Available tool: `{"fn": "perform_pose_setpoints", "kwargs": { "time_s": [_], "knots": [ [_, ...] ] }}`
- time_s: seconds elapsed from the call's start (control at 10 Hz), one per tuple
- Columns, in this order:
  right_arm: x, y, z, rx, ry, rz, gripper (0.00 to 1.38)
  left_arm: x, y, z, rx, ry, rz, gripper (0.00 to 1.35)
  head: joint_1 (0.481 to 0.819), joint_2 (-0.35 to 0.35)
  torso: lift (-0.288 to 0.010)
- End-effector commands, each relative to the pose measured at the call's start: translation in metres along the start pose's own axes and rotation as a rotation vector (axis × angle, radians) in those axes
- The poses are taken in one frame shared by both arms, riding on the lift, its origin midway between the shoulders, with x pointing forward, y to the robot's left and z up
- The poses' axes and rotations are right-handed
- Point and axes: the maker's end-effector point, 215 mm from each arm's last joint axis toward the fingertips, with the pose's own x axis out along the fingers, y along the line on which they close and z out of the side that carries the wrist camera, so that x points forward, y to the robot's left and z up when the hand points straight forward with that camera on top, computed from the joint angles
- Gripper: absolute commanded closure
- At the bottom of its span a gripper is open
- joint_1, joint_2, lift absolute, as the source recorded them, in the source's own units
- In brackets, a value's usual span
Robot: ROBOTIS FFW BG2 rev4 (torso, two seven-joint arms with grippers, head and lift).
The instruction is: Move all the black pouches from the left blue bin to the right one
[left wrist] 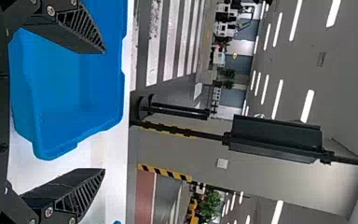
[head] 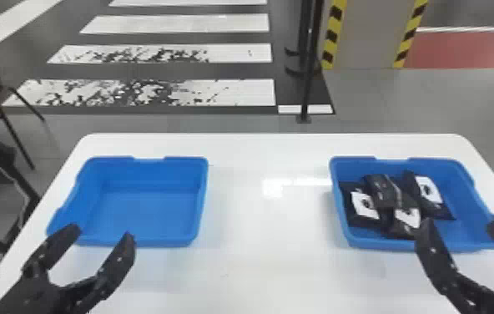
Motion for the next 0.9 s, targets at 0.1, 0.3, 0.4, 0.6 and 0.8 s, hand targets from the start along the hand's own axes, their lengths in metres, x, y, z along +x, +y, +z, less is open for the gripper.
{"fn": "perform_pose_setpoints", "kwargs": {
  "time_s": [0.1, 0.3, 0.4, 0.6, 0.8],
  "knots": [
    [-0.0003, -0.0006, -0.0009, 0.005, 0.001, -0.003, 0.13, -0.0010, 0.0010, -0.0028, -0.003, 0.009, 0.002, 0.14, 0.695, 0.047, -0.140],
    [-0.0008, -0.0007, -0.0032, 0.015, 0.003, -0.005, 0.13, -0.0010, 0.0009, -0.0031, -0.007, 0.009, 0.002, 0.14, 0.695, 0.047, -0.140],
    [-0.0008, -0.0007, -0.0032, 0.015, 0.003, -0.005, 0.13, -0.0017, 0.0008, -0.0040, -0.008, 0.012, 0.002, 0.14, 0.695, 0.047, -0.140],
    [-0.0016, -0.0009, -0.0039, 0.018, 0.005, -0.006, 0.13, -0.0020, 0.0017, -0.0053, -0.009, 0.016, 0.004, 0.14, 0.695, 0.047, -0.140],
    [-0.0016, -0.0011, -0.0037, 0.021, 0.004, -0.006, 0.13, -0.0023, 0.0025, -0.0049, -0.009, 0.015, 0.005, 0.14, 0.695, 0.048, -0.140]
  ]
}}
